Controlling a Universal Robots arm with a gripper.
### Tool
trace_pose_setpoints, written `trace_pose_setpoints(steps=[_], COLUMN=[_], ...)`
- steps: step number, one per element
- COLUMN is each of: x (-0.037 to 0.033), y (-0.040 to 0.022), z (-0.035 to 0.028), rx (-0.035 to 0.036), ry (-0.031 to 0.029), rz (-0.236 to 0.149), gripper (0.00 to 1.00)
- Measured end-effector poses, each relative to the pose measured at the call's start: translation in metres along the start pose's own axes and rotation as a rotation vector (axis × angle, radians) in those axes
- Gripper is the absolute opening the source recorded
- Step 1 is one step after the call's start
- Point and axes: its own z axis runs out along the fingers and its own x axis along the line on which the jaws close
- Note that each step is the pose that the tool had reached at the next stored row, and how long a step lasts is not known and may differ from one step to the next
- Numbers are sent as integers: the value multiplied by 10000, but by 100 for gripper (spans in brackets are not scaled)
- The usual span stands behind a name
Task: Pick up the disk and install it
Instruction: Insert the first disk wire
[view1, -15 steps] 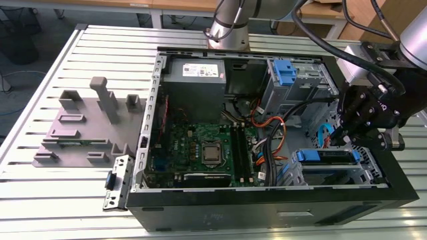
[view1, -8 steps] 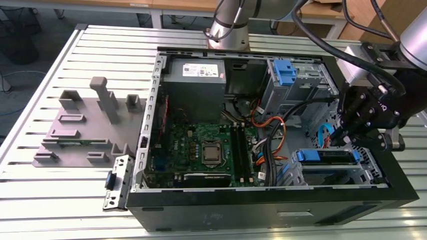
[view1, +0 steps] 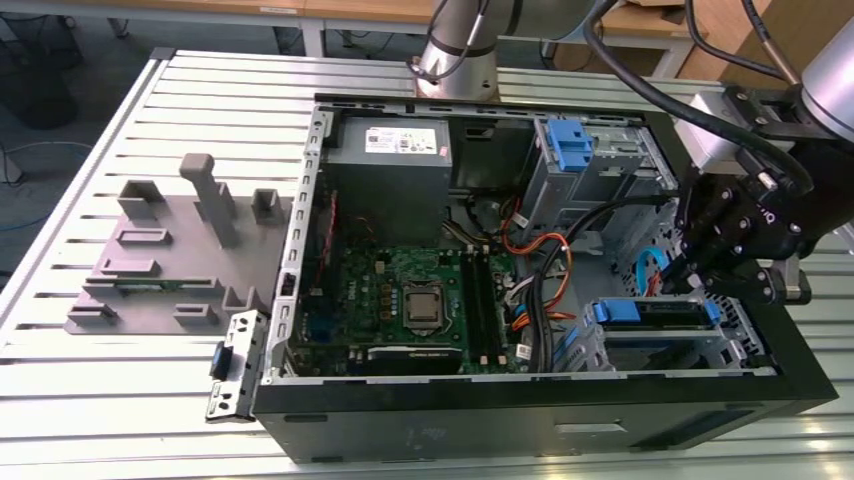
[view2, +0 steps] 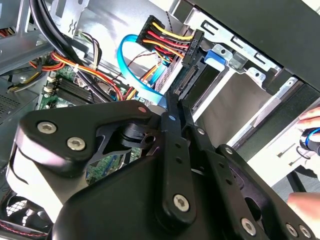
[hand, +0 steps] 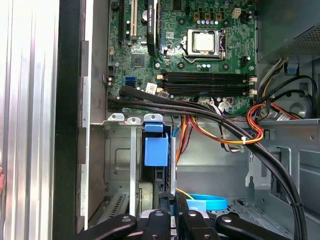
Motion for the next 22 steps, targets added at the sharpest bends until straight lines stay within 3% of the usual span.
trace_pose_setpoints(steps=[6, 16, 22], x=[6, 82, 88], y=[-1, -2, -6], z=[14, 34, 90], rx=[0, 0, 0], ry=[-1, -1, 1], rz=[0, 0, -1], gripper=[16, 16, 16])
